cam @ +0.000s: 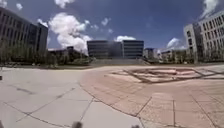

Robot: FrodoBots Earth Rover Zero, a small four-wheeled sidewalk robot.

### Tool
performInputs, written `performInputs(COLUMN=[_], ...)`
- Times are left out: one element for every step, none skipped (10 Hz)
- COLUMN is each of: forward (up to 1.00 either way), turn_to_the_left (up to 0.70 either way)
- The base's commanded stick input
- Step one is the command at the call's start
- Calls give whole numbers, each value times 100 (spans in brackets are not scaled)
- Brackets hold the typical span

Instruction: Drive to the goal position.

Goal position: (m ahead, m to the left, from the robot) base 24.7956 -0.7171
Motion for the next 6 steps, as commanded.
performInputs(forward=[70, 70, 70, 70, 70, 70], turn_to_the_left=[0, 0, 0, 0, 0, 0])
